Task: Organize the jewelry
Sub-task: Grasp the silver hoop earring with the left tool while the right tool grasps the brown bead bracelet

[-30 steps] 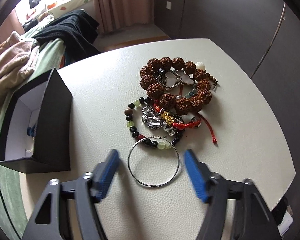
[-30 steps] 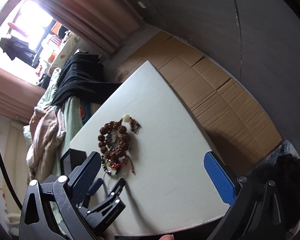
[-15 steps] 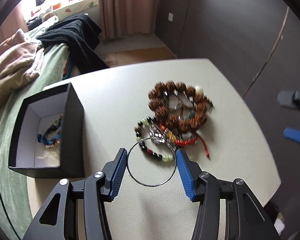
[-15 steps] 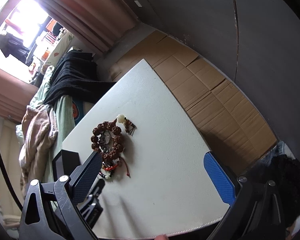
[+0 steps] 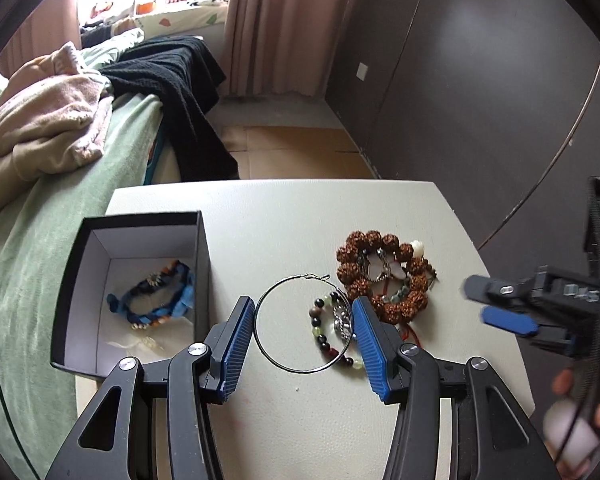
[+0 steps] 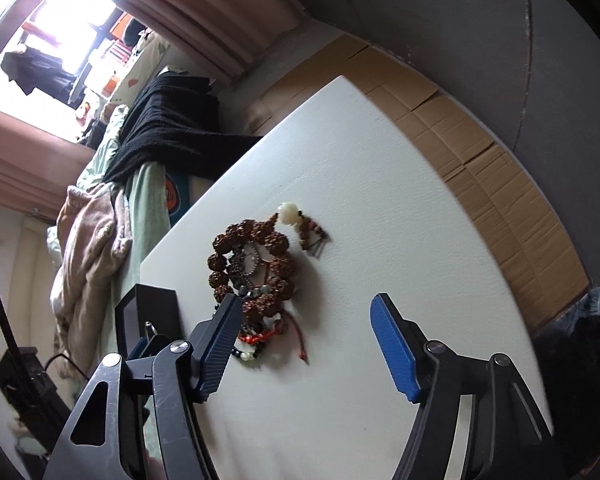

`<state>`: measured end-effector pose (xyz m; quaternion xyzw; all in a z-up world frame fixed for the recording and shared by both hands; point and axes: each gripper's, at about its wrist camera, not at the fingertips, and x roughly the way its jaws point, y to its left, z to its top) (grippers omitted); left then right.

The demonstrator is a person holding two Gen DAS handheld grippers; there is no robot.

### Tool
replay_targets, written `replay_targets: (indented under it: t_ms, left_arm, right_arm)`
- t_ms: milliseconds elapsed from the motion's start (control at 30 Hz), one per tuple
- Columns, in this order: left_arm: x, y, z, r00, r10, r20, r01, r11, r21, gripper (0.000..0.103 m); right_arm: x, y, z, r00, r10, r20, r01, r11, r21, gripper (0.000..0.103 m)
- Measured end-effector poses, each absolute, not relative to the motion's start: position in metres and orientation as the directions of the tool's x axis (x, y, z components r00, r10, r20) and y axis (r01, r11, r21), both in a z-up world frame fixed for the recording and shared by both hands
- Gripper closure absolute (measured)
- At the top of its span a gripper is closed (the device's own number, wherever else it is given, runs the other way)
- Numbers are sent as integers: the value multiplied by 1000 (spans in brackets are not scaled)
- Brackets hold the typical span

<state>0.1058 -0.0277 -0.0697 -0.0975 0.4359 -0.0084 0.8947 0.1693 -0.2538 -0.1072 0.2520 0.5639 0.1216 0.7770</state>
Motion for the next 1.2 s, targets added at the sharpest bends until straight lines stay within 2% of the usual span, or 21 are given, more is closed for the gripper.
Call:
replay_targets:
  t_ms: [133, 233, 500, 667, 700, 733, 767, 1000, 1200]
  left_arm:
    - [107, -20, -68, 625, -98, -774, -75, 980, -185, 51]
    - [110, -11, -68, 625, -114, -773, -85, 973, -213, 51]
    - [112, 7, -64, 645, -118, -755, -123, 959, -255, 51]
    - [111, 14, -62, 655, -109, -748, -153, 950, -273, 51]
    - [110, 14, -62, 654, -108, -749, -154, 950, -271, 51]
    - [110, 13, -63, 653, -108, -750, -153, 951, -270, 51]
    - [109, 13, -62, 652, -107, -751, -151, 952, -267, 51]
    - [97, 16, -53, 675, -94, -732, -152, 953, -263, 51]
    - [86, 26, -43, 701, -91, -708, -169, 943, -288, 51]
  right_arm:
    - [181, -233, -122, 300, 465, -833, 89, 856, 510, 48]
    - [187, -222, -131, 282, 444, -850, 92, 870, 485, 52]
    - [198, -204, -134, 303, 375, -876, 66, 909, 412, 52]
    - [202, -186, -132, 324, 287, -901, 14, 951, 308, 52]
    - [201, -182, -131, 327, 261, -908, -1, 961, 276, 53]
    - [200, -181, -131, 330, 248, -911, -6, 965, 261, 67]
    - [199, -183, -132, 322, 252, -913, -3, 964, 265, 82]
    - [190, -209, -123, 317, 436, -842, 39, 881, 471, 82]
    - [172, -209, -96, 379, 514, -770, -27, 837, 546, 82]
